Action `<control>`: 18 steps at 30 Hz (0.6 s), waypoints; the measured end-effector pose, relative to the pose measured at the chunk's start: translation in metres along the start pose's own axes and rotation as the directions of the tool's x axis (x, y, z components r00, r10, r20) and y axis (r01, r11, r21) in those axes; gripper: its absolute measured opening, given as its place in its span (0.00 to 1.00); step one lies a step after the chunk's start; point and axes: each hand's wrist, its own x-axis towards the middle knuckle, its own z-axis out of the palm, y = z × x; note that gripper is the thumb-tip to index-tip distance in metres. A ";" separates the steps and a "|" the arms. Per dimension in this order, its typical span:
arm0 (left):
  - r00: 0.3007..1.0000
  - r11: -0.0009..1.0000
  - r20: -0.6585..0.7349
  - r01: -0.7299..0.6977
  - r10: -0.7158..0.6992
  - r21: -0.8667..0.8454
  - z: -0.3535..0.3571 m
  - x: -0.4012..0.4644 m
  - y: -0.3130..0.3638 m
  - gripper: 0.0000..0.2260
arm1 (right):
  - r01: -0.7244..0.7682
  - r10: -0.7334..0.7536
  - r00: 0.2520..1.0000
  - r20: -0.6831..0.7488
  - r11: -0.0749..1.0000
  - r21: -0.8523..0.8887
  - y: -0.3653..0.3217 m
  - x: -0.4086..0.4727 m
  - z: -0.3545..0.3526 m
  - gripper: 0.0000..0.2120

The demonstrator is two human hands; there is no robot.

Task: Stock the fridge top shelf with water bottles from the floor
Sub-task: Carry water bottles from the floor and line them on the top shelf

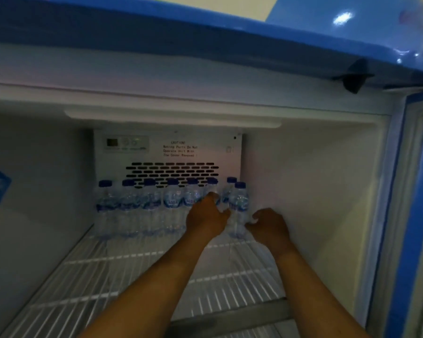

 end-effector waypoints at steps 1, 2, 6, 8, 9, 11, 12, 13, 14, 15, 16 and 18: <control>1.000 0.998 0.002 0.002 -0.002 0.070 -0.011 -0.012 -0.004 0.27 | 0.032 -0.032 0.999 -0.038 0.999 -0.015 -0.004 -0.010 -0.002 0.21; 1.000 0.991 0.005 -0.001 0.001 0.132 -0.023 -0.025 -0.007 0.28 | 0.063 -0.065 0.996 -0.063 0.998 -0.028 -0.008 -0.023 -0.004 0.22; 0.999 0.941 -0.008 -0.029 0.034 0.337 -0.062 -0.084 -0.022 0.30 | 0.183 -0.193 0.959 -0.205 0.981 -0.066 -0.025 -0.087 -0.001 0.25; 0.996 0.907 -0.049 -0.041 0.068 0.420 -0.079 -0.120 -0.032 0.29 | 0.273 -0.281 0.894 -0.348 0.959 -0.075 -0.032 -0.126 0.007 0.23; 0.990 0.900 -0.080 -0.068 0.113 0.430 -0.087 -0.139 -0.038 0.29 | 0.305 -0.313 0.863 -0.396 0.949 -0.086 -0.035 -0.144 0.011 0.23; 0.976 0.906 -0.125 -0.113 0.178 0.407 -0.103 -0.185 -0.053 0.28 | 0.351 -0.341 0.822 -0.457 0.934 -0.066 -0.042 -0.190 0.025 0.21; 0.972 0.911 -0.136 -0.125 0.191 0.393 -0.110 -0.207 -0.061 0.28 | 0.367 -0.342 0.813 -0.471 0.929 -0.042 -0.045 -0.213 0.030 0.21; 0.970 0.914 -0.144 -0.129 0.197 0.384 -0.118 -0.233 -0.071 0.27 | 0.373 -0.335 0.814 -0.474 0.928 -0.016 -0.049 -0.241 0.037 0.21; 0.965 0.916 -0.160 -0.133 0.207 0.378 -0.126 -0.257 -0.081 0.27 | 0.377 -0.329 0.815 -0.477 0.926 0.006 -0.053 -0.267 0.043 0.21; 0.960 0.918 -0.179 -0.138 0.216 0.372 -0.133 -0.282 -0.092 0.26 | 0.386 -0.328 0.815 -0.478 0.922 0.026 -0.056 -0.292 0.049 0.21; 0.956 0.922 -0.196 -0.135 0.217 0.363 -0.140 -0.307 -0.102 0.26 | 0.402 -0.332 0.813 -0.479 0.915 0.047 -0.059 -0.317 0.055 0.21; 0.959 0.928 -0.212 -0.100 0.186 0.358 -0.154 -0.356 -0.121 0.26 | 0.436 -0.356 0.813 -0.462 0.897 0.077 -0.064 -0.364 0.067 0.22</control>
